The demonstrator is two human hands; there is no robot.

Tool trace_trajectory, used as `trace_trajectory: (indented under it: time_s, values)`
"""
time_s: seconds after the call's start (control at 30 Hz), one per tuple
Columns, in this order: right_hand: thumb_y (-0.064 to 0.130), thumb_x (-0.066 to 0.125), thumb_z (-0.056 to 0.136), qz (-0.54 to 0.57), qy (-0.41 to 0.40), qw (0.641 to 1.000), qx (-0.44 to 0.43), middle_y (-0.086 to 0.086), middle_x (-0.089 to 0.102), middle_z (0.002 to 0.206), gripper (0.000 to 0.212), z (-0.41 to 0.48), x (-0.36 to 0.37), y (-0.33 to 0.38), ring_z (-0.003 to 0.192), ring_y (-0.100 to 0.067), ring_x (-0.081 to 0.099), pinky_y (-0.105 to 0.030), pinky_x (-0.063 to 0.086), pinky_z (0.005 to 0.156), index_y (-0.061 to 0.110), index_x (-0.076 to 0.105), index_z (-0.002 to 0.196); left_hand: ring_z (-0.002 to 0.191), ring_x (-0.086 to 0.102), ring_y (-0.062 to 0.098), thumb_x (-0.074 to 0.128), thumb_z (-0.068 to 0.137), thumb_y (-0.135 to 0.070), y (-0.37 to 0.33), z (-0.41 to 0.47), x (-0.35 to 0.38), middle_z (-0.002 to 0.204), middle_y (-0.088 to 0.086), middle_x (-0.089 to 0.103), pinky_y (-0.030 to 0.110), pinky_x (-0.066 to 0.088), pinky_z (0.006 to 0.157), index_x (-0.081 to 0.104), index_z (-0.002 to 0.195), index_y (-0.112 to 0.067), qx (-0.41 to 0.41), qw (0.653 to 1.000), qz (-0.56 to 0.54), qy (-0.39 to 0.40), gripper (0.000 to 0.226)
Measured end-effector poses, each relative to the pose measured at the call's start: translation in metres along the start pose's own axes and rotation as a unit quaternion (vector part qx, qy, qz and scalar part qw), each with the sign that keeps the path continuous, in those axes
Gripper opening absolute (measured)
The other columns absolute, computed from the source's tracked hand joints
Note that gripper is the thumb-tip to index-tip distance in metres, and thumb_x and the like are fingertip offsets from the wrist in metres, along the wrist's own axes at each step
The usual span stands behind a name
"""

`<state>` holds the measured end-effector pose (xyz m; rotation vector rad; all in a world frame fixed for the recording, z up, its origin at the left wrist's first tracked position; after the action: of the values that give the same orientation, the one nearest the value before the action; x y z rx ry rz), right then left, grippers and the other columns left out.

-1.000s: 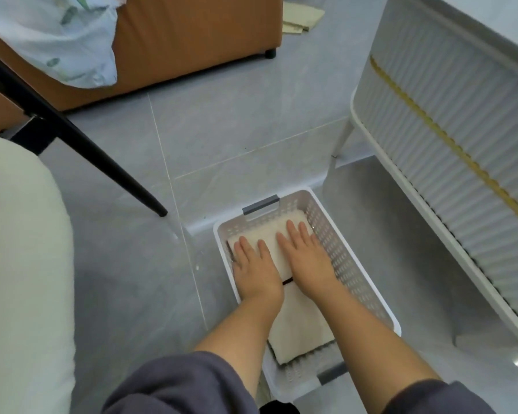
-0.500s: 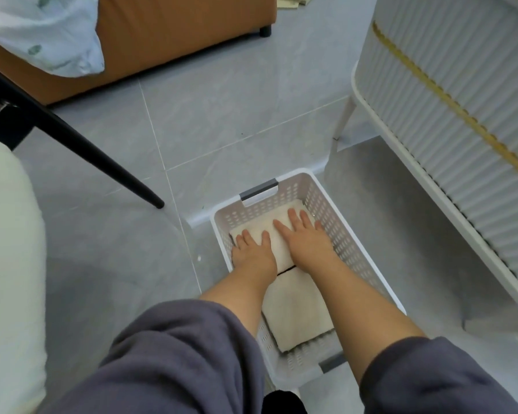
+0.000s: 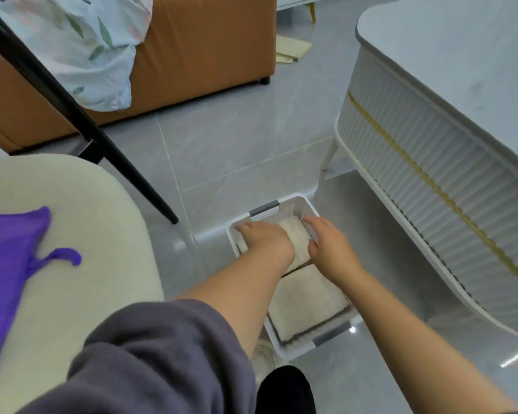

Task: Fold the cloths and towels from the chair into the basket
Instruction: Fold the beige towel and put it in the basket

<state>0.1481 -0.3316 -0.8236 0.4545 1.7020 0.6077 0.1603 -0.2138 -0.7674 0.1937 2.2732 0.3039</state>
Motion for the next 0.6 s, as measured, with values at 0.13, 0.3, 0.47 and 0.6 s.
trace_trajectory:
  time_s: [0.13, 0.3, 0.47, 0.6]
  values:
    - [0.002, 0.048, 0.09, 0.017, -0.057, 0.998, -0.033, -0.006, 0.048, 0.137, 0.048, -0.024, -0.043, 0.077, 0.123, -0.022, 0.047, -0.021, 0.032, 0.094, 0.014, 0.046, 0.136, 0.13, 0.039, 0.03, 0.051, 0.088, -0.017, 0.04, -0.07, -0.039, 0.137, 0.008, 0.046, 0.048, 0.026, 0.109, 0.043, 0.135, -0.019, 0.028, 0.991, -0.065, -0.117, 0.047]
    - [0.007, 0.049, 0.091, 0.031, -0.041, 0.995, -0.09, -0.004, 0.053, 0.133, 0.041, -0.068, -0.071, 0.193, 0.117, -0.018, 0.053, -0.024, 0.037, 0.095, 0.013, 0.051, 0.131, 0.122, 0.044, 0.026, 0.051, 0.09, -0.025, 0.14, -0.167, -0.038, 0.129, 0.005, 0.05, 0.04, 0.03, 0.101, 0.049, 0.127, -0.022, 0.045, 0.948, -0.149, -0.276, 0.037]
    - [0.007, 0.047, 0.091, 0.019, 0.02, 0.988, -0.149, -0.001, 0.059, 0.128, 0.037, -0.118, -0.063, 0.296, 0.108, -0.017, 0.057, -0.015, 0.035, 0.083, 0.013, 0.056, 0.127, 0.118, 0.046, 0.024, 0.051, 0.089, -0.026, 0.247, -0.235, 0.009, 0.128, 0.002, 0.052, 0.038, 0.032, 0.099, 0.052, 0.123, -0.022, 0.017, 0.899, -0.236, -0.368, 0.035]
    - [0.004, 0.049, 0.087, 0.05, 0.036, 0.984, -0.168, -0.002, 0.063, 0.12, 0.035, -0.145, -0.031, 0.35, 0.096, -0.016, 0.06, -0.013, 0.037, 0.078, 0.012, 0.061, 0.119, 0.114, 0.047, 0.025, 0.053, 0.086, -0.022, 0.307, -0.259, 0.055, 0.121, 0.002, 0.054, 0.038, 0.038, 0.096, 0.055, 0.118, -0.021, -0.04, 0.868, -0.294, -0.398, 0.032]
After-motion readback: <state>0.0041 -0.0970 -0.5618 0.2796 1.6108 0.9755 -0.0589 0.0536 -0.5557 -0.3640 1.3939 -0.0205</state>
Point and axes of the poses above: each hand's wrist, its own z-axis towards the middle knuckle, its own x-axis out of the palm, y = z × x, the point moved 1 cm from there along z, towards the middle knuckle
